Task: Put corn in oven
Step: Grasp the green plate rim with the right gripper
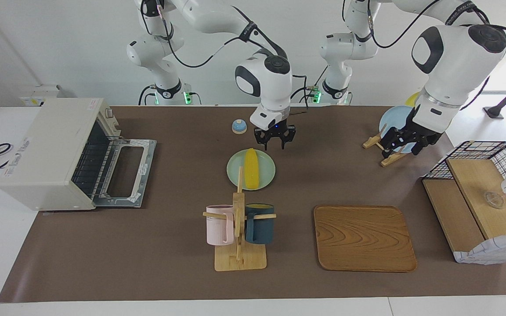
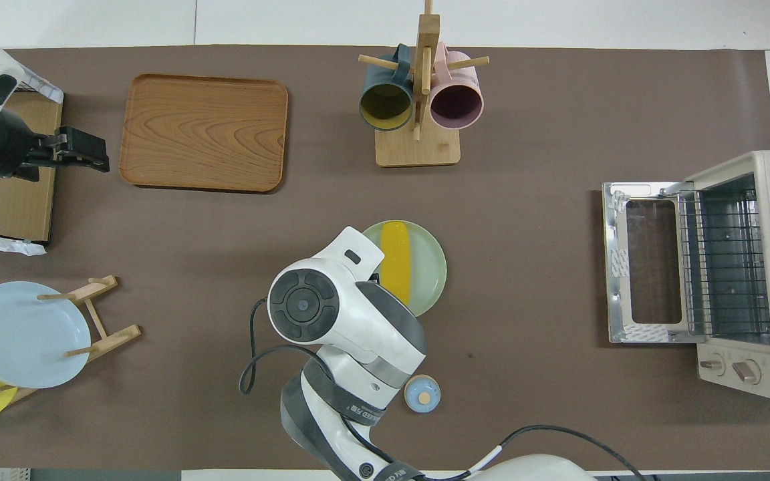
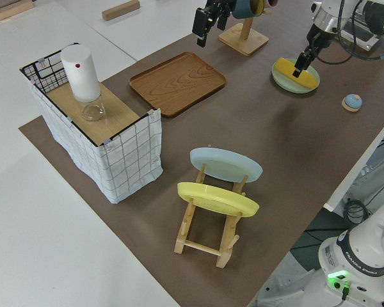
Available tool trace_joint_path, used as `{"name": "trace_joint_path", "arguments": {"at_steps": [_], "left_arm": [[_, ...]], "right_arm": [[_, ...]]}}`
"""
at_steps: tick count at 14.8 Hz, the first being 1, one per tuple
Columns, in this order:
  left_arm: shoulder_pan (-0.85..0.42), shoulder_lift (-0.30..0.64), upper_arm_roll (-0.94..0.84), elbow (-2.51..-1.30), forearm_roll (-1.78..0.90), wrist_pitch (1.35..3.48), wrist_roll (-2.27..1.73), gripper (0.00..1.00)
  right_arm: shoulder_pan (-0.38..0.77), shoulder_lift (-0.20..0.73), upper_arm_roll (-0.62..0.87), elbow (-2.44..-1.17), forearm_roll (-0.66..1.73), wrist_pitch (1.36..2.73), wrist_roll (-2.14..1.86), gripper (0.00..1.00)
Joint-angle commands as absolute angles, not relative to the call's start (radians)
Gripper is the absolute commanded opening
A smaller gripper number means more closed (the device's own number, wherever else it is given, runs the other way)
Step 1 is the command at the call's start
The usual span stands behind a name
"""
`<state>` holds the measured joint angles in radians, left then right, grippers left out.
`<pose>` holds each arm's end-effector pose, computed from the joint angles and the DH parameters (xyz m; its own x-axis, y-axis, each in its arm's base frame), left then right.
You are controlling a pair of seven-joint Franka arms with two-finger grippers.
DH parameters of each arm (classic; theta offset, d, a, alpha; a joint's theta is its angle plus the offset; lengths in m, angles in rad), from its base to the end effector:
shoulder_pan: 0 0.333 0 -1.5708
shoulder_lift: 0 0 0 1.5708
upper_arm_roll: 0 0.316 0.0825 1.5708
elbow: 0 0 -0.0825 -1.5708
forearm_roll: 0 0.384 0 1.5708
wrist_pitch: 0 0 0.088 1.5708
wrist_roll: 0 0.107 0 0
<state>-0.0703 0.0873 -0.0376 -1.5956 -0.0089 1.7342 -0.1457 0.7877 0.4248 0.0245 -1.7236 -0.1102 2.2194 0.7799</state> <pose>0.5905 -0.0639 0.5773 0.9980 0.0397 0.0490 0.0388 -0.9991 0.0194 0.4630 0.4810 0.3461 0.9899 0.0931 0.1065 0.0926 -0.9957 0.0101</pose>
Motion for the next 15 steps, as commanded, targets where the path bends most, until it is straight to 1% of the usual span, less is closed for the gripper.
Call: {"name": "trace_joint_path", "arguments": {"at_steps": [1, 2, 3, 5, 8, 12, 13, 14, 15], "left_arm": [[-0.061, 0.005, -0.046, -1.676, 0.015, 1.717, -0.130, 1.00], [-0.063, -0.015, -0.046, -1.698, 0.015, 1.717, -0.129, 1.00], [-0.064, -0.035, -0.046, -1.721, 0.015, 1.717, -0.129, 1.00], [-0.066, -0.054, -0.048, -1.736, 0.015, 1.717, -0.130, 1.00], [-0.068, -0.046, -0.049, -1.730, 0.015, 1.741, -0.130, 1.00], [-0.069, -0.051, -0.051, -1.733, 0.015, 1.720, -0.132, 1.00], [-0.072, -0.052, -0.051, -1.732, 0.014, 1.697, -0.132, 1.00], [-0.074, -0.052, -0.051, -1.729, 0.015, 1.662, -0.124, 1.00], [-0.072, -0.054, -0.051, -1.730, 0.015, 1.640, -0.101, 1.00]], "right_arm": [[0.787, 0.449, 0.028, -1.742, -0.155, 2.273, 0.785, 0.42], [0.787, 0.446, 0.028, -1.755, -0.155, 2.287, 0.784, 0.36], [0.787, 0.445, 0.028, -1.764, -0.155, 2.295, 0.784, 0.33], [0.787, 0.439, 0.026, -1.796, -0.158, 2.302, 0.784, 0.33], [0.785, 0.426, 0.028, -1.841, -0.176, 2.344, 0.781, 0.33], [0.787, 0.411, 0.026, -1.884, -0.225, 2.344, 0.782, 0.33], [0.785, 0.410, 0.026, -1.885, -0.227, 2.342, 0.781, 0.25], [0.785, 0.410, 0.026, -1.887, -0.227, 2.335, 0.781, 0.05], [0.784, 0.408, 0.026, -1.885, -0.229, 2.327, 0.779, 0.00]]}}
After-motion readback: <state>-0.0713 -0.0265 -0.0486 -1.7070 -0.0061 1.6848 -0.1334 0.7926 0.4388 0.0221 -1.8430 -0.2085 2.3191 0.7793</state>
